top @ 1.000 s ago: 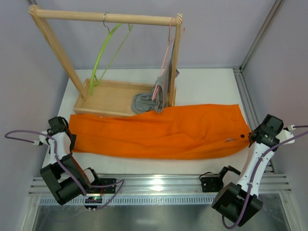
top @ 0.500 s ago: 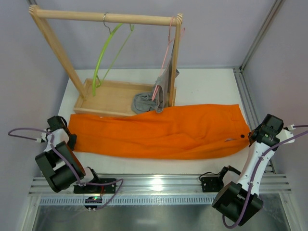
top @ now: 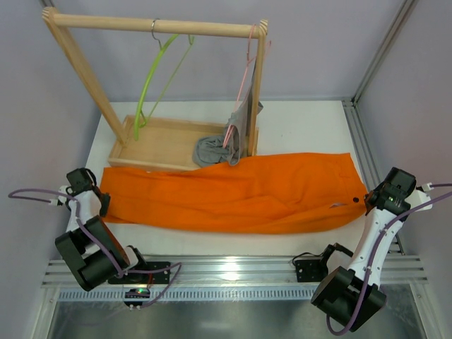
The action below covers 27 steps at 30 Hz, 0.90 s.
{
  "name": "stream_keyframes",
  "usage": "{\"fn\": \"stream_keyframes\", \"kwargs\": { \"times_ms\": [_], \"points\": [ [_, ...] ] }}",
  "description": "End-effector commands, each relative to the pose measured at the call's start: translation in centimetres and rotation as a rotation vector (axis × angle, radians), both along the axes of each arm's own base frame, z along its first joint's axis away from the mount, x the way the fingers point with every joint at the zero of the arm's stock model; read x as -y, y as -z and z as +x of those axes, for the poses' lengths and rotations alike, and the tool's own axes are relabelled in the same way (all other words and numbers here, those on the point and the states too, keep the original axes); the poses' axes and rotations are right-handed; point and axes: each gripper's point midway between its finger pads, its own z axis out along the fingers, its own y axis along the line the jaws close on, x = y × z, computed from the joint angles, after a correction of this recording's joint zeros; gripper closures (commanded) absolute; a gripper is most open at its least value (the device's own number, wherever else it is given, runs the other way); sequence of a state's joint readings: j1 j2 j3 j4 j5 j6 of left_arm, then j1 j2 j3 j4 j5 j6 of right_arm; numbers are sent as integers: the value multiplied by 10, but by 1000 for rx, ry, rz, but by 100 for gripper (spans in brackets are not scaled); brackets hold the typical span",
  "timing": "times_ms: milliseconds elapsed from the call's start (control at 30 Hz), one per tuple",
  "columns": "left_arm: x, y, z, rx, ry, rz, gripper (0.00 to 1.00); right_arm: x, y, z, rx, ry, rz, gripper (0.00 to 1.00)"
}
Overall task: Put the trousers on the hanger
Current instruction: Fold the trousers
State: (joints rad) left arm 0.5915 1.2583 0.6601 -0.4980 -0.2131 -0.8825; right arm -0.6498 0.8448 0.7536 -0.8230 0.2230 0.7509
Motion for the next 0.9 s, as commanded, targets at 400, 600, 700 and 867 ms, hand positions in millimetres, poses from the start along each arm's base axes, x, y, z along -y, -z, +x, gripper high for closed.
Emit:
{"fn": "stream_keyframes", "kwargs": {
  "times_ms": [400,600,700,867],
  "points": [
    [-16,-24,4,-25,-27,40,93,13,-24,9,62,20,-72,96],
    [-16,-34,8,20,-28,50,90,13,-23,9,65,21,-70,96],
    [-12,-32,10,41,-17,48,100,14,-24,8,63,22,-74,96],
    [-14,-44,1,42,-56,74,99,13,-25,9,70,23,-72,96]
  ]
}}
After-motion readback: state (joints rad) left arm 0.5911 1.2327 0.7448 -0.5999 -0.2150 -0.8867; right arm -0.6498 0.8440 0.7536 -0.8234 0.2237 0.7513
